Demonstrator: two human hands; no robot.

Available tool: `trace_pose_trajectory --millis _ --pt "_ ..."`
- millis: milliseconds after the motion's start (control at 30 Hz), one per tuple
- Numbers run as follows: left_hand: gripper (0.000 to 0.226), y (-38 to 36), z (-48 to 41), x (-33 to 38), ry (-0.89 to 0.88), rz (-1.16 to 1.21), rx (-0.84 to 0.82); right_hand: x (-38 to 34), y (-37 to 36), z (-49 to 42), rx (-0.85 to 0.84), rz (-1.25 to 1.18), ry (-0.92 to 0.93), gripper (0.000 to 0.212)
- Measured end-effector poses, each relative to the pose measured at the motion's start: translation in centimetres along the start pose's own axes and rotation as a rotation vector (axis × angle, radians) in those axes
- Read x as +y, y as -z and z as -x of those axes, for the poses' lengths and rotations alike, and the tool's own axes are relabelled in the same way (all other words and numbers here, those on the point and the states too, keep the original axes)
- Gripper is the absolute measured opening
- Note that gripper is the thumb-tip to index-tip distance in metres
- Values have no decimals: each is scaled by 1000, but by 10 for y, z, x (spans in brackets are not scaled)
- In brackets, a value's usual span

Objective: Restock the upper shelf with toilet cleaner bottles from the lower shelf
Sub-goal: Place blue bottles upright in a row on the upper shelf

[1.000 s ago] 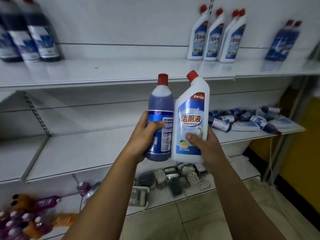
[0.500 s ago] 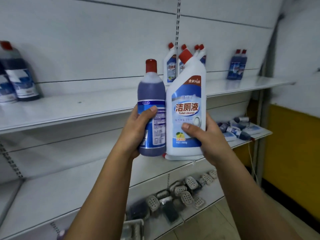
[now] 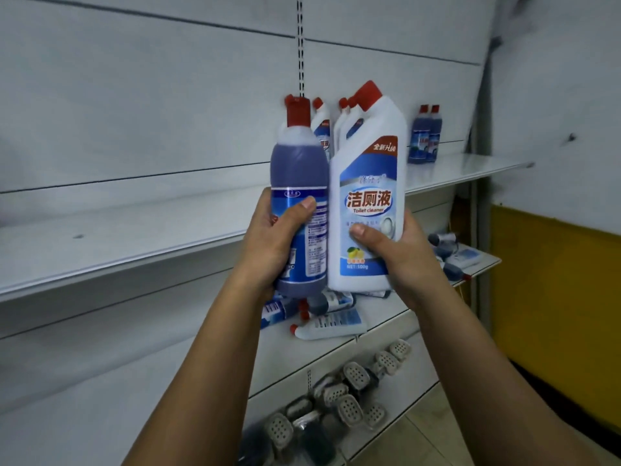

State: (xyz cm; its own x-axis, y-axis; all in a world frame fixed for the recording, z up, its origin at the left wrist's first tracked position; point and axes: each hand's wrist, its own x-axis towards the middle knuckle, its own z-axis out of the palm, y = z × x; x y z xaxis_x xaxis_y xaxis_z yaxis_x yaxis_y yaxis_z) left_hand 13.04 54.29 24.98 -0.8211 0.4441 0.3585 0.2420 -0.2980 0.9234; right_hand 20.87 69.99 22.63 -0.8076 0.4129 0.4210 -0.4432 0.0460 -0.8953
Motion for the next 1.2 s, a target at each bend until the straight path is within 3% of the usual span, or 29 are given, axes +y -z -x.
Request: trace_pose_trajectory --millis 200,300,367,567,700,900,1067,1200 --pt "22 -59 -74 -28 -97 -92 86 15 65 -82 9 47 64 57" --pt "13 -92 -115 -45 -102 -112 149 23 102 -132 2 85 65 40" --pt "17 -111 -140 -54 -106 -124 173 29 124 -164 -16 88 57 31" --pt "46 -132 -211 -79 -106 -256 273 54 156 -256 -154 83 19 29" --pt "49 -118 -248 -89 -59 -282 370 78 153 -306 -266 63 -68 44" --pt "57 -89 -280 -95 4 -352 381 106 141 -350 -350 -37 -160 68" --pt "65 -66 -309 -97 73 -379 355 110 133 -380 -420 192 -111 56" --pt "67 -54 -331 -97 124 -391 349 113 120 -398 -336 410 -39 53"
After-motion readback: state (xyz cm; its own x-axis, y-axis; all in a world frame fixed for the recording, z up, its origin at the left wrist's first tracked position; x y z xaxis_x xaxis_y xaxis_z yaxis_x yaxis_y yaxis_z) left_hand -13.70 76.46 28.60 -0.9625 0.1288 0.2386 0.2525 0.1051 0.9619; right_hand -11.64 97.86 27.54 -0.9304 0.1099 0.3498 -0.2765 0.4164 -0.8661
